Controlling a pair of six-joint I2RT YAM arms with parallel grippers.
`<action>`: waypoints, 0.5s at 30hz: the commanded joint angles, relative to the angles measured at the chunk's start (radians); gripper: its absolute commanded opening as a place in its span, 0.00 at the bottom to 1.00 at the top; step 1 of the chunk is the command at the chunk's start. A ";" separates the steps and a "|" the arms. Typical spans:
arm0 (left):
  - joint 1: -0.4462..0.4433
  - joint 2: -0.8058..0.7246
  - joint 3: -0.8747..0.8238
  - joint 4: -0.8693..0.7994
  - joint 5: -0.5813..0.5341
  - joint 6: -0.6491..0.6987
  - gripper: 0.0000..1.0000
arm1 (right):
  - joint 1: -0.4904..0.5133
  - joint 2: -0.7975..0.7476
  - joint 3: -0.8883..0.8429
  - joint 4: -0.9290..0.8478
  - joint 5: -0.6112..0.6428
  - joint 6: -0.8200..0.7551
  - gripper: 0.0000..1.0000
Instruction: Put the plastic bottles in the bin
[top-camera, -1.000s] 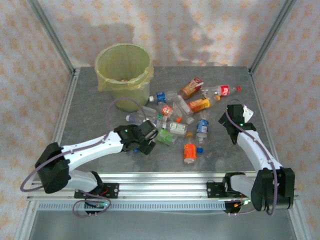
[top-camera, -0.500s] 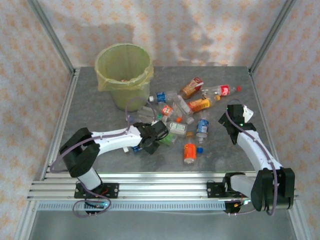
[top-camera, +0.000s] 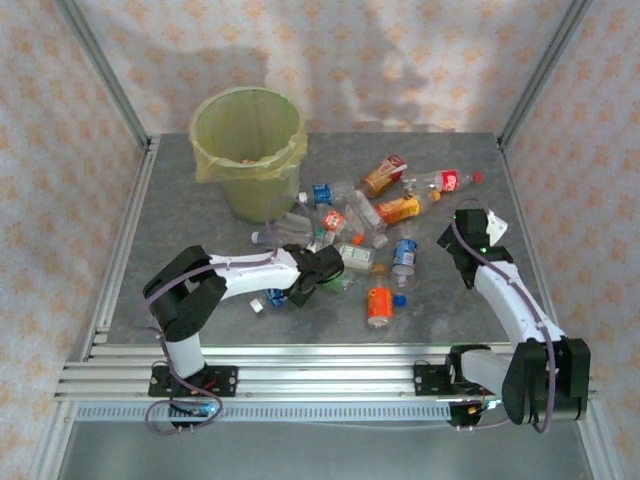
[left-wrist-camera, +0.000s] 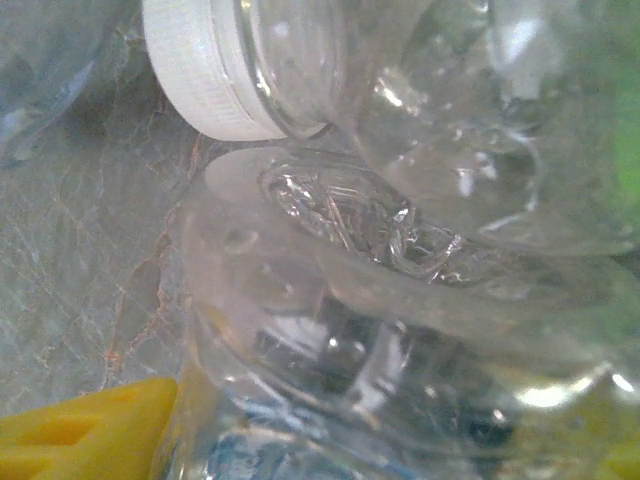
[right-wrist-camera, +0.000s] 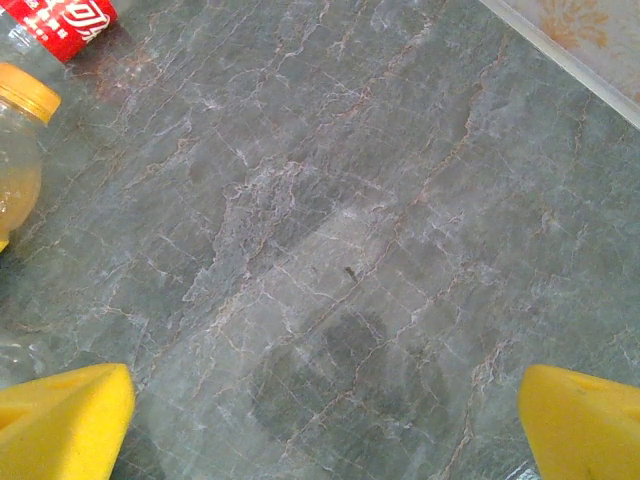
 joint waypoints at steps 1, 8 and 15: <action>0.001 -0.003 0.004 -0.048 -0.041 -0.022 0.68 | -0.008 -0.026 -0.008 -0.029 0.025 0.007 0.99; -0.002 -0.048 0.020 -0.079 -0.044 -0.021 0.52 | -0.008 -0.028 -0.015 -0.026 0.024 0.017 0.99; -0.021 -0.138 0.083 -0.116 -0.011 -0.042 0.47 | -0.008 -0.041 -0.018 -0.035 0.028 0.011 0.99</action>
